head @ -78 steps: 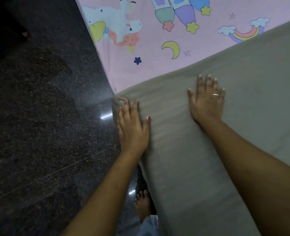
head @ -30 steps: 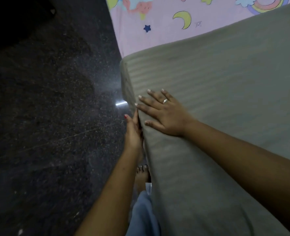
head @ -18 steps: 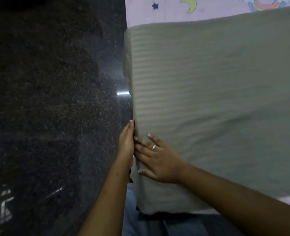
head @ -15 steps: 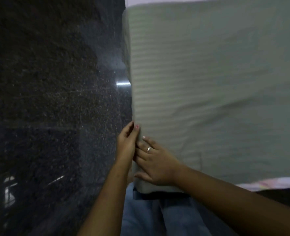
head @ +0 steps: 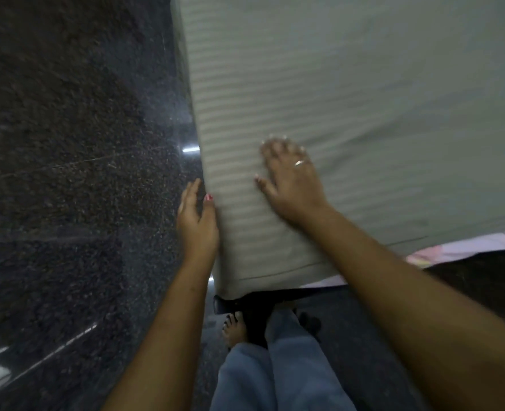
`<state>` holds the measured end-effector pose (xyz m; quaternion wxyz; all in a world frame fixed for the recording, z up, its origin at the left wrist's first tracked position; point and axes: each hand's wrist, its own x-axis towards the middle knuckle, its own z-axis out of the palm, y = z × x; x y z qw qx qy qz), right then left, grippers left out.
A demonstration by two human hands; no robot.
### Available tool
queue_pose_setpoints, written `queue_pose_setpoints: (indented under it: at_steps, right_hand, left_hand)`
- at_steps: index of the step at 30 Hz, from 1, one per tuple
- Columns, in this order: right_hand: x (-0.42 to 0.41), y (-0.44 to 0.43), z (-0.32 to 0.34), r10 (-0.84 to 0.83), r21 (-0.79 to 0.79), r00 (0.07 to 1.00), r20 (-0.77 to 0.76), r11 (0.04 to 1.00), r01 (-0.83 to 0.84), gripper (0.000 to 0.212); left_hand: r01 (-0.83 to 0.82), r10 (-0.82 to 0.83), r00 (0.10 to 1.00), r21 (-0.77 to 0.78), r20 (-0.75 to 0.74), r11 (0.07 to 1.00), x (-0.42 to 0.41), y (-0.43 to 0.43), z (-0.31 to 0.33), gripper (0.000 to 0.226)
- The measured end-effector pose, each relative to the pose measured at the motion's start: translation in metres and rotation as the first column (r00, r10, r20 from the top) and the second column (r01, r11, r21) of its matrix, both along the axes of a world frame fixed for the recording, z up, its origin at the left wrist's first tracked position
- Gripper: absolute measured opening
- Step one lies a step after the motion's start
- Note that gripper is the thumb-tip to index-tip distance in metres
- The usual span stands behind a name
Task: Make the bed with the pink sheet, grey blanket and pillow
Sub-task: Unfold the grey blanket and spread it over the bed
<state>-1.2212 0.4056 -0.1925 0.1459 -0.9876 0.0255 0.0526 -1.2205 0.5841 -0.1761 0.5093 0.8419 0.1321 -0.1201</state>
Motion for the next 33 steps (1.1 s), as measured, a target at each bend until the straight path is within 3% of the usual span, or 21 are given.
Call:
queue_pose_setpoints:
  at_steps: [2,5,9,12,14,18,19,21,23,24,26,28,30,33]
  right_hand:
    - [-0.022,0.041,-0.002,-0.05,-0.055,0.999,0.008,0.997,0.051,0.062]
    - [-0.048,0.074,-0.002,-0.08,-0.042,0.997,0.012,0.996,0.081,0.056]
    - [-0.081,0.02,-0.004,-0.201,-0.064,0.978,-0.057,0.978,0.198,0.051]
    - [-0.124,-0.056,-0.006,-0.403,-0.212,0.915,-0.029,0.897,0.389,0.053]
    - [-0.149,-0.104,-0.001,-0.564,-0.251,0.825,-0.04,0.804,0.539,0.055]
    - [-0.155,-0.137,0.012,-0.864,-0.237,0.499,-0.07,0.501,0.833,0.057]
    - [-0.145,-0.126,0.014,-0.866,-0.233,0.497,-0.051,0.494,0.838,0.058]
    - [-0.113,-0.087,0.018,-0.759,-0.169,0.652,0.006,0.641,0.748,0.058]
    - [-0.082,-0.033,0.014,-0.441,-0.093,0.898,0.008,0.893,0.44,0.058]
    - [-0.07,-0.009,0.012,-0.252,-0.068,0.967,-0.027,0.966,0.25,0.057]
    - [-0.058,0.006,0.006,-0.064,-0.028,0.993,-0.099,0.998,0.062,0.053]
    - [-0.057,-0.026,-0.003,-0.116,-0.041,0.987,-0.115,0.993,0.112,0.053]
    - [-0.067,-0.082,-0.008,-0.276,-0.108,0.956,-0.104,0.958,0.265,0.054]
    - [-0.103,-0.176,-0.003,-0.556,-0.264,0.825,-0.101,0.815,0.516,0.055]
  left_hand:
    - [0.11,-0.121,0.988,0.109,0.092,0.988,-0.001,-0.015,0.005,0.045]
    - [0.335,-0.37,0.927,0.293,0.07,0.896,-0.018,-0.038,0.009,0.053]
    - [0.505,-0.561,0.827,0.47,-0.024,0.724,-0.051,-0.042,0.003,0.054]
    - [0.552,-0.678,0.734,0.614,-0.038,0.563,-0.069,-0.037,-0.002,0.058]
    - [0.546,-0.678,0.734,0.635,-0.048,0.546,-0.074,-0.036,-0.001,0.056]
    - [0.559,-0.647,0.759,0.577,-0.066,0.596,-0.074,-0.047,0.006,0.056]
    - [0.556,-0.638,0.767,0.559,-0.061,0.615,-0.072,-0.051,0.007,0.057]
    - [0.546,-0.619,0.784,0.532,-0.052,0.647,-0.068,-0.06,0.008,0.059]
    - [0.519,-0.587,0.809,0.515,-0.037,0.683,-0.06,-0.068,0.006,0.06]
    - [0.499,-0.564,0.825,0.504,-0.027,0.705,-0.055,-0.071,0.006,0.06]
    - [0.474,-0.537,0.844,0.493,-0.017,0.73,-0.046,-0.073,0.004,0.06]
    - [0.49,-0.559,0.829,0.535,-0.04,0.689,-0.043,-0.072,0.004,0.059]
    - [0.51,-0.586,0.807,0.582,-0.069,0.633,-0.045,-0.071,0.004,0.057]
    - [0.544,-0.601,0.788,0.605,-0.131,0.582,-0.046,-0.074,0.007,0.057]
